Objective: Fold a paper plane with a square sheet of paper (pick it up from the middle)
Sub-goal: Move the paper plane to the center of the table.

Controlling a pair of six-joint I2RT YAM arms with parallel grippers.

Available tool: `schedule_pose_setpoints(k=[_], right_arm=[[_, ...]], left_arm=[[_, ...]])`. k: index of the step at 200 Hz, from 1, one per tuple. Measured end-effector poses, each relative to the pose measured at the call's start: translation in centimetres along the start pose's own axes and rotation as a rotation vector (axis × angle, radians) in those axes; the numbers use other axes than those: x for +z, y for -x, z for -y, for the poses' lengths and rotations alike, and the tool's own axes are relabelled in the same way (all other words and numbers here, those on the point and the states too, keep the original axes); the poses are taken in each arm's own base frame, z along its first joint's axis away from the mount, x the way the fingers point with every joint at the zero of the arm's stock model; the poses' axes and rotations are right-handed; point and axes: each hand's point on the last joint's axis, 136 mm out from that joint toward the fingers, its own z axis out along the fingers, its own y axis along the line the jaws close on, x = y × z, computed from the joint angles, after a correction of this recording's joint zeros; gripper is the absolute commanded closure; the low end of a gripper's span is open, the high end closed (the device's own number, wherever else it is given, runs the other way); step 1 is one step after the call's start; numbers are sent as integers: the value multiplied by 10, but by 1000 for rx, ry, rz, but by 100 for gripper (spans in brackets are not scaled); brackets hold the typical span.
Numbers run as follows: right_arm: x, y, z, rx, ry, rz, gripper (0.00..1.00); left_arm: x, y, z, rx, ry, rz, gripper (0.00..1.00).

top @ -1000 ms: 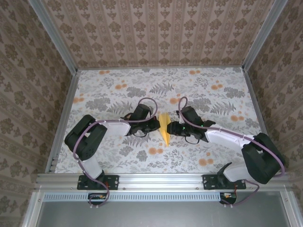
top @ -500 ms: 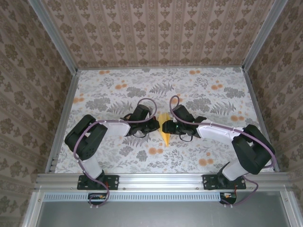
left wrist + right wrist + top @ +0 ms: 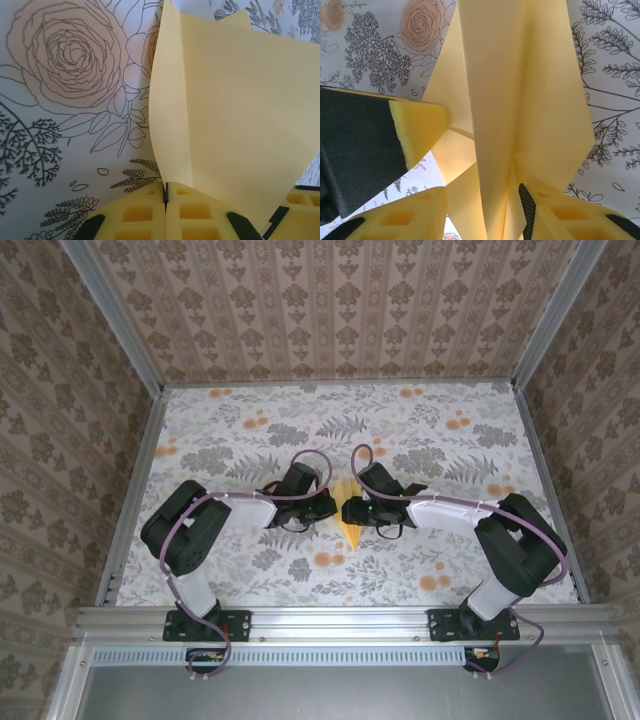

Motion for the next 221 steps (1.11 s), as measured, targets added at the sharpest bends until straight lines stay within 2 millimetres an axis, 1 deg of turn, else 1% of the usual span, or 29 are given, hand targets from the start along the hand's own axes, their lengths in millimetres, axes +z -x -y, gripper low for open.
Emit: schedule_pose_setpoints(k=[54,82,109,151,179,201,221], right_arm=[[5,-9,-4,-11,12,-32,49],[5,-14,-9,-24,18,-40,44],[6,-16,-12,-34,21,-45,44],[11,-22,-6,-40,-23,-64,53],[12,-22,-1,-42,-60,-62,58],[11,-18,0,-38,-80,-45,68],[9,-16,3,-28,-104,-34,80]], left_arm=[[0,0,0,0,-2,-2,100],[0,-1,1,0,-7,-8,100],[0,-1,2,-2,-12,-12,100],[-1,-1,2,-11,-19,-16,100],[-1,-1,4,-9,-27,-17,100],[-1,-1,4,-9,-27,-17,100],[-1,-1,4,-9,-26,-17,94]])
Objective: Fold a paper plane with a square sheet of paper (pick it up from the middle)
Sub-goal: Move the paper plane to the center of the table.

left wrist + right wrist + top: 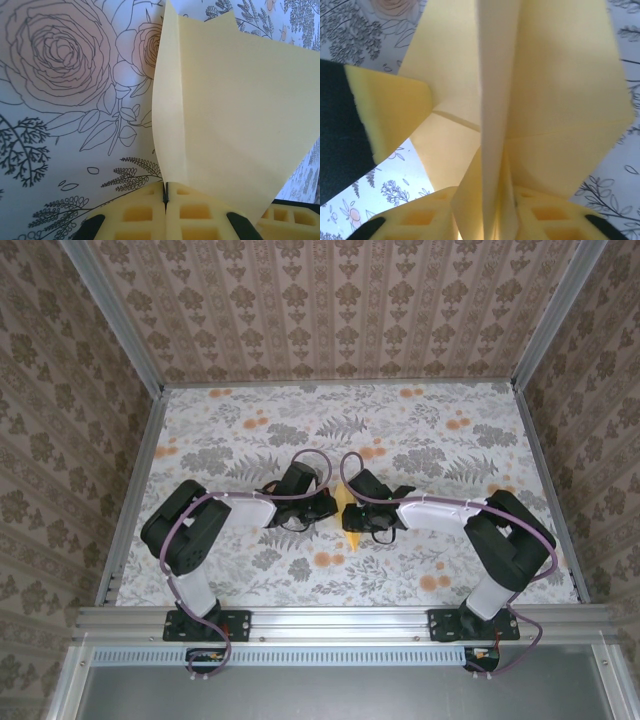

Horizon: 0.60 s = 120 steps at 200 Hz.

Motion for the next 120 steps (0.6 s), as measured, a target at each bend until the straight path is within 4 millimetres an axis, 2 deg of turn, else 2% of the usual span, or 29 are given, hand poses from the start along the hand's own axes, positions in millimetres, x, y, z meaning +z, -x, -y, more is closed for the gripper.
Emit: schedule_pose_setpoints(k=[17,39,66,93,120], right_arm=[[-1,1,3,1,-20,7,88],[-3,2,8,3,-55,13,90],[-10,5,13,-5,-99,19,92],[-17,9,16,-28,-126,26,90],[-17,6,21,-40,-153,10,85]], left_arm=[[-1,1,-1,-2,2,2,83],[-6,3,-3,-10,15,8,66],[-28,10,0,13,56,53,52],[-52,18,-3,37,128,114,41],[-67,23,-19,36,225,159,31]])
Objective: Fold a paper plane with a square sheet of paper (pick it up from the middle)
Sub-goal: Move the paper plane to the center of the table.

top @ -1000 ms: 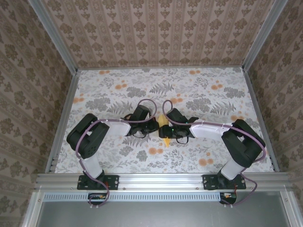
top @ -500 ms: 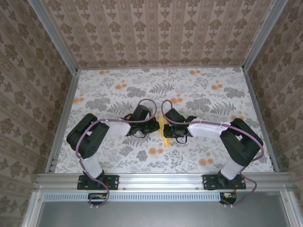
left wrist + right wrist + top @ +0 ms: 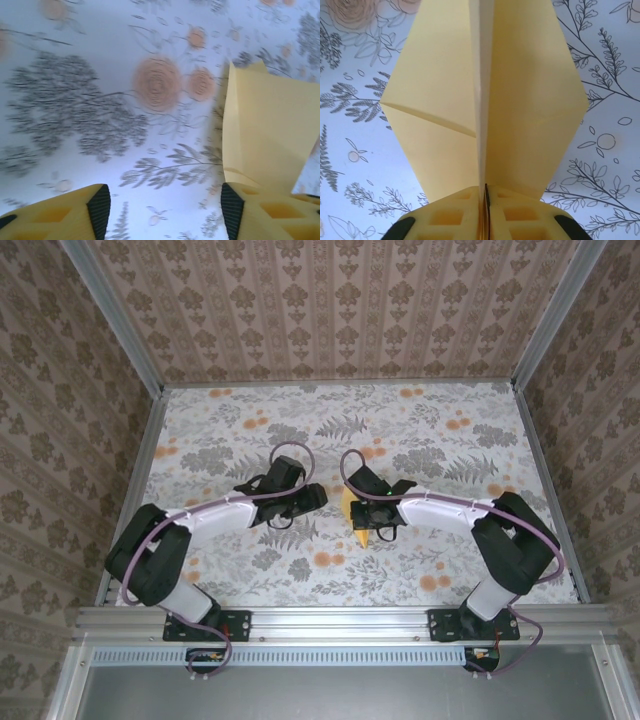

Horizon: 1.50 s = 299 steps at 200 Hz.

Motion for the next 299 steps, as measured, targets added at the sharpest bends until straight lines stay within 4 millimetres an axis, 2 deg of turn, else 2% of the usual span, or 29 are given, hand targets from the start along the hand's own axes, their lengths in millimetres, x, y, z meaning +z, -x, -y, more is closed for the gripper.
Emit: schedule_pose_setpoints(k=[40,108,185,203,240,266,299], right_arm=[[12,-2,2,-10,-36,-31,79],[23,-7,2,-16,-66,-51,77],[24,3,2,0,-120,-22,90],[20,15,-3,-17,-130,-3,92],[13,64,-23,-36,-103,76,94],[25,92,-20,-33,-118,84,92],[45,112,-8,-32,-152,55,91]], left_arm=[[-6,3,-25,-13,115,28,18],[-11,2,-43,-23,199,40,0],[-14,1,-58,-46,248,36,0],[-17,2,-63,-57,261,36,0],[-26,6,-70,-76,268,52,0],[-31,8,-74,-88,267,64,0],[-36,9,-75,-94,268,70,0]])
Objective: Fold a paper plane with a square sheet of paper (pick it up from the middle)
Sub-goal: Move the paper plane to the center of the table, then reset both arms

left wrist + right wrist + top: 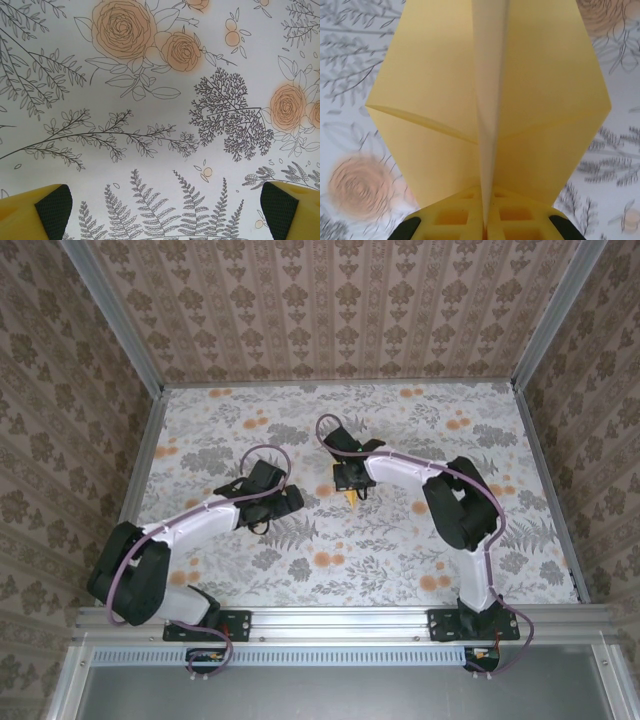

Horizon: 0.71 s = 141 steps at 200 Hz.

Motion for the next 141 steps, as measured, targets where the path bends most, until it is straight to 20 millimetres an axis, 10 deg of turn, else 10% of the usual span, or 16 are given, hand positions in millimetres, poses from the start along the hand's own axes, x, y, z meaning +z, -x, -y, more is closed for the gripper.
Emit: schedule_pose_setpoints(k=[141], right_arm=[[20,2,11,10,-47,-87,66]], left_arm=[[-8,12,-18,-6,67,22,0]])
